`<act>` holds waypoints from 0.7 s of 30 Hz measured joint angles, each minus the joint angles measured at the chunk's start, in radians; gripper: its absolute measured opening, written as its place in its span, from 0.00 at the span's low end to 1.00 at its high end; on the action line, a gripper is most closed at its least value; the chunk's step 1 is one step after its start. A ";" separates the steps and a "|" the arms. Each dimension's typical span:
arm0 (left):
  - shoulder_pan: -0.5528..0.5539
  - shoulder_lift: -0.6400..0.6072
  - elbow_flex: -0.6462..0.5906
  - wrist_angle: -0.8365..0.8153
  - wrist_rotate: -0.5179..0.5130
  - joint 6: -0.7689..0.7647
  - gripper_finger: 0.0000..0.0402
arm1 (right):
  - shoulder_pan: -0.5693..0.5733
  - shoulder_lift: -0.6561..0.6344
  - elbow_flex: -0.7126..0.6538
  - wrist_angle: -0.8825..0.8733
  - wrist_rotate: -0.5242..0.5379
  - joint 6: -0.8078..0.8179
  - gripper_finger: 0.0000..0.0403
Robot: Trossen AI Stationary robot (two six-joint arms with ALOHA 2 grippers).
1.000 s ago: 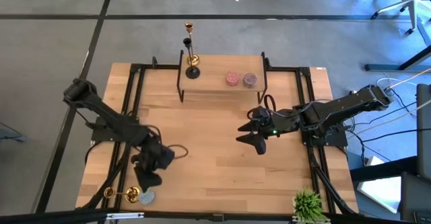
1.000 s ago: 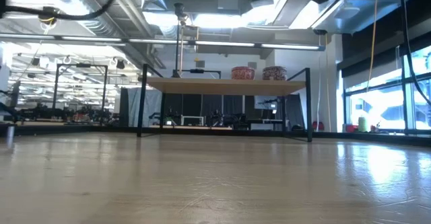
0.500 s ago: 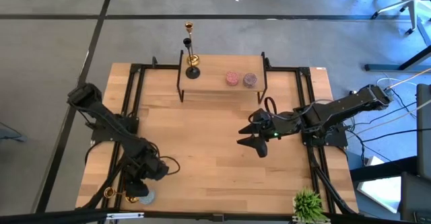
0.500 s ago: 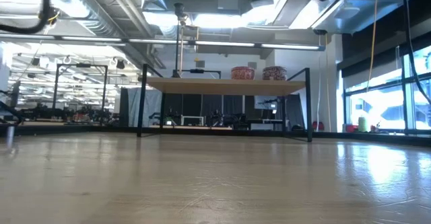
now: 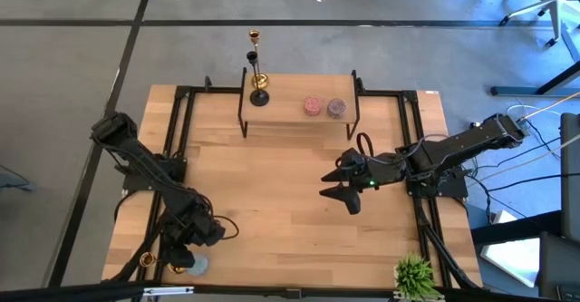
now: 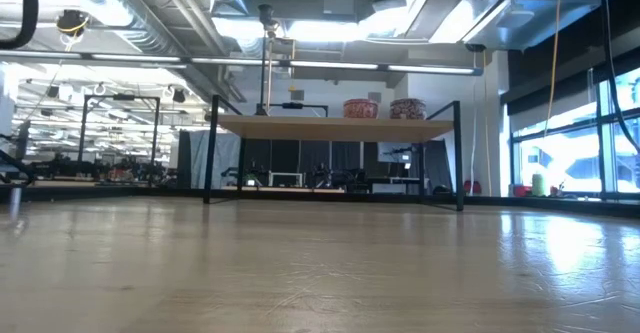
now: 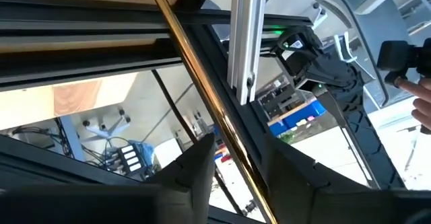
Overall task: Pick & Place candle stick holders
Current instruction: Put the gold brass candlestick on the shelf
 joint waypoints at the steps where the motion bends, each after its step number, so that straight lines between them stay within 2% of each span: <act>1: 0.000 0.000 0.000 0.000 0.000 0.000 0.26 | 0.000 0.000 0.000 0.000 -0.001 0.000 0.63; 5: 0.000 0.000 0.000 -0.005 0.022 0.014 0.09 | 0.001 0.000 0.000 0.000 -0.003 0.000 0.63; 7: 0.001 0.001 0.000 -0.006 0.011 0.037 0.04 | 0.001 0.000 0.000 0.000 -0.004 0.000 0.63; 17: 0.003 -0.006 0.005 -0.165 -0.033 0.089 0.03 | 0.001 0.000 0.000 0.000 -0.004 0.000 0.63; 21: 0.011 -0.006 0.033 -0.217 -0.088 0.120 0.03 | 0.001 0.000 0.000 0.000 -0.007 0.000 0.63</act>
